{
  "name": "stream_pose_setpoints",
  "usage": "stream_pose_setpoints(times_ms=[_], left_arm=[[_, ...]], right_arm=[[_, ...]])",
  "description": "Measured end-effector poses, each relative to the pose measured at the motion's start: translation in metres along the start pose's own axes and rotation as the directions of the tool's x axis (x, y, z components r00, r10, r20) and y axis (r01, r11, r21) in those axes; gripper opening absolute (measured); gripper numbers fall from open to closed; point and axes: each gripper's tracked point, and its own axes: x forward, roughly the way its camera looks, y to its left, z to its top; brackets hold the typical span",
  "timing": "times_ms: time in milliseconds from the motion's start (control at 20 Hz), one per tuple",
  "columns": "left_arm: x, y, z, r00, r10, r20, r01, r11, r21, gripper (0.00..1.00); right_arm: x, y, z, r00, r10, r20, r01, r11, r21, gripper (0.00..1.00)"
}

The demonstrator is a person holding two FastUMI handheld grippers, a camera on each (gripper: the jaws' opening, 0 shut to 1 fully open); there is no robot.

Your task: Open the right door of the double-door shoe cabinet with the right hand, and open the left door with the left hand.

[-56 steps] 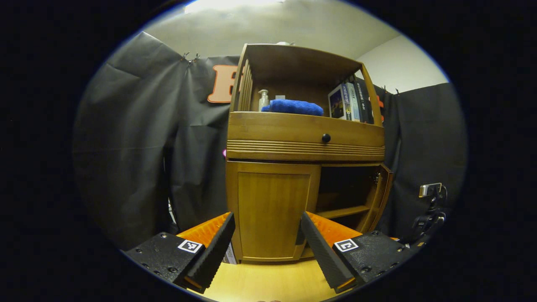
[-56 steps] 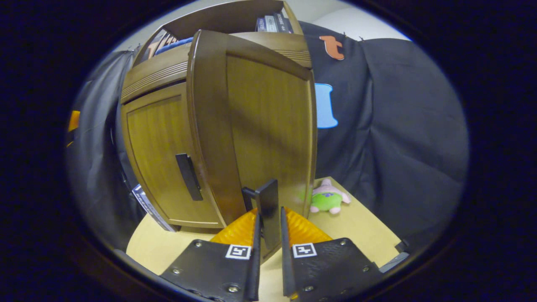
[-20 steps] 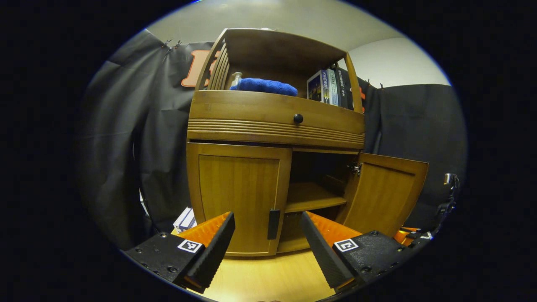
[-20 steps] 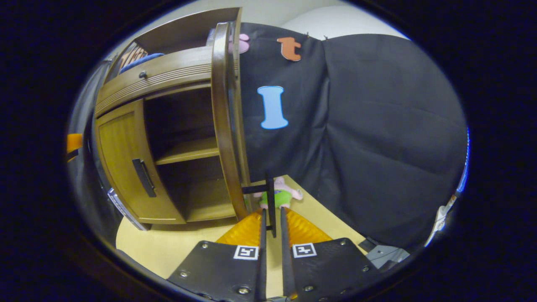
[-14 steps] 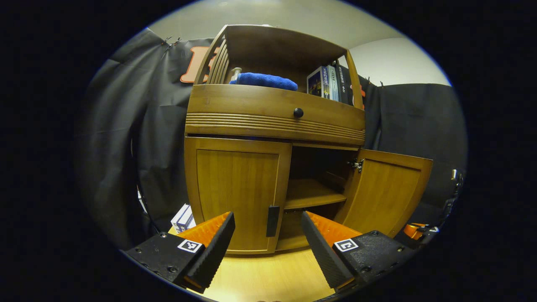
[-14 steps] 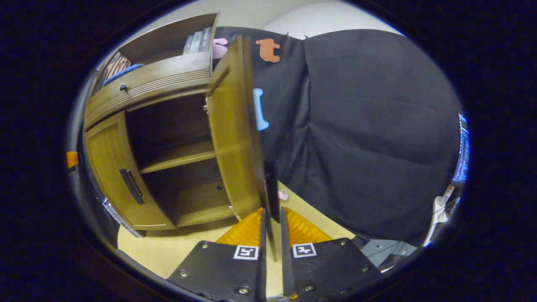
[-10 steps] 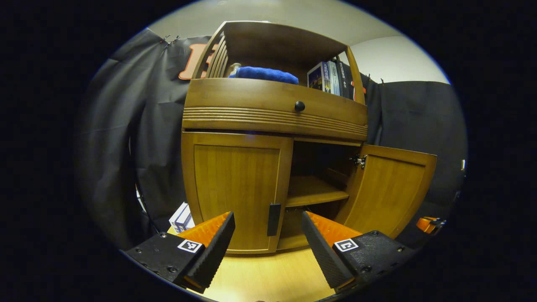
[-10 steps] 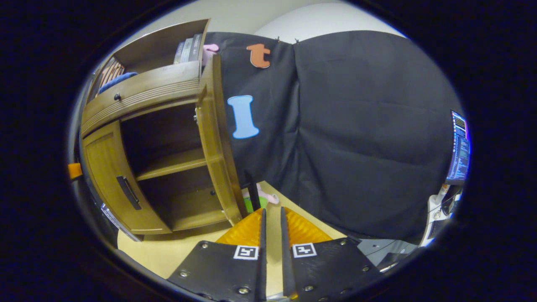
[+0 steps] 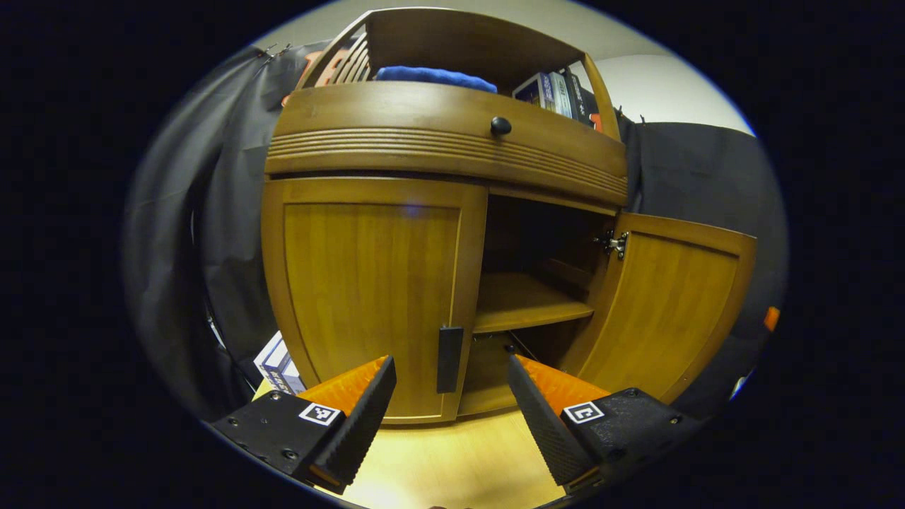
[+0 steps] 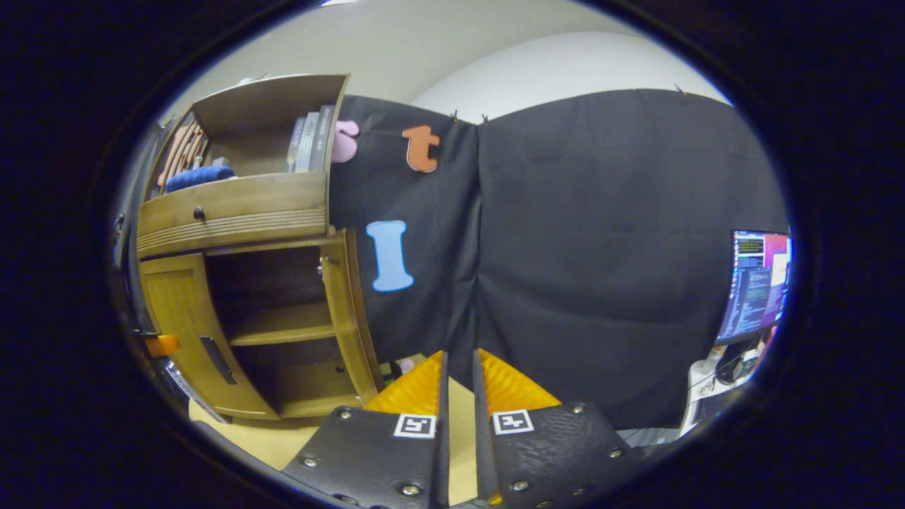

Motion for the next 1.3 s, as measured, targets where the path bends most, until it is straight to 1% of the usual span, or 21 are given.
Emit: stream_pose_setpoints(times_ms=[100, 150, 300, 350, 650, 750, 800, 850, 900, 950, 1000, 1050, 1100, 1200, 1300], left_arm=[[0.019, -0.001, -0.009, 1.000, 0.001, -0.022, -0.001, 1.000, 0.005, 0.99], [0.028, 0.001, -0.014, 0.999, 0.003, -0.034, -0.003, 1.000, 0.005, 0.96], [0.054, 0.003, -0.028, 0.998, 0.011, -0.069, -0.011, 1.000, -0.004, 0.92], [0.062, 0.004, -0.032, 0.997, 0.015, -0.081, -0.015, 1.000, -0.004, 0.92], [0.104, 0.014, -0.050, 0.991, 0.057, -0.120, -0.056, 0.998, 0.011, 0.92], [0.116, 0.016, -0.051, 0.990, 0.076, -0.116, -0.074, 0.997, 0.016, 0.90], [0.121, 0.017, -0.053, 0.991, 0.080, -0.110, -0.078, 0.997, 0.024, 0.92], [0.125, 0.019, -0.052, 0.991, 0.088, -0.099, -0.085, 0.996, 0.036, 0.92], [0.128, 0.020, -0.054, 0.991, 0.097, -0.092, -0.093, 0.995, 0.047, 0.84], [0.131, 0.021, -0.055, 0.990, 0.106, -0.092, -0.101, 0.994, 0.051, 0.82], [0.133, 0.020, -0.055, 0.990, 0.111, -0.084, -0.107, 0.993, 0.051, 0.75], [0.136, 0.018, -0.055, 0.990, 0.111, -0.082, -0.107, 0.993, 0.046, 0.74], [0.136, 0.015, -0.056, 0.990, 0.113, -0.083, -0.110, 0.993, 0.044, 0.62], [0.139, 0.012, -0.056, 0.992, 0.107, -0.071, -0.103, 0.993, 0.051, 0.54], [0.137, 0.011, -0.056, 0.991, 0.115, -0.067, -0.111, 0.991, 0.069, 0.36]], right_arm=[[-0.006, -0.003, 0.017, 0.999, -0.015, 0.035, 0.015, 1.000, -0.003, 0.15], [-0.009, -0.005, 0.023, 0.998, -0.026, 0.049, 0.026, 1.000, -0.011, 0.15], [-0.019, -0.016, 0.037, 0.994, -0.068, 0.084, 0.071, 0.997, -0.036, 0.15], [-0.019, -0.018, 0.039, 0.993, -0.080, 0.088, 0.084, 0.996, -0.040, 0.15], [-0.034, -0.050, 0.034, 0.981, -0.178, 0.081, 0.182, 0.982, -0.045, 0.15], [-0.044, -0.061, 0.031, 0.974, -0.213, 0.076, 0.217, 0.975, -0.053, 0.15], [-0.049, -0.067, 0.029, 0.970, -0.231, 0.072, 0.235, 0.970, -0.057, 0.15], [-0.051, -0.072, 0.026, 0.967, -0.247, 0.062, 0.251, 0.966, -0.060, 0.15], [-0.056, -0.077, 0.023, 0.964, -0.262, 0.050, 0.265, 0.962, -0.062, 0.15], [-0.064, -0.083, 0.020, 0.959, -0.279, 0.044, 0.281, 0.958, -0.065, 0.15], [-0.075, -0.091, 0.019, 0.953, -0.298, 0.044, 0.301, 0.951, -0.070, 0.15], [-0.084, -0.098, 0.016, 0.946, -0.321, 0.043, 0.323, 0.943, -0.076, 0.15], [-0.092, -0.105, 0.013, 0.939, -0.341, 0.036, 0.343, 0.936, -0.080, 0.15], [-0.105, -0.114, 0.003, 0.931, -0.365, 0.015, 0.366, 0.928, -0.075, 0.15], [-0.117, -0.122, -0.003, 0.923, -0.386, 0.000, 0.385, 0.921, -0.066, 0.15]])
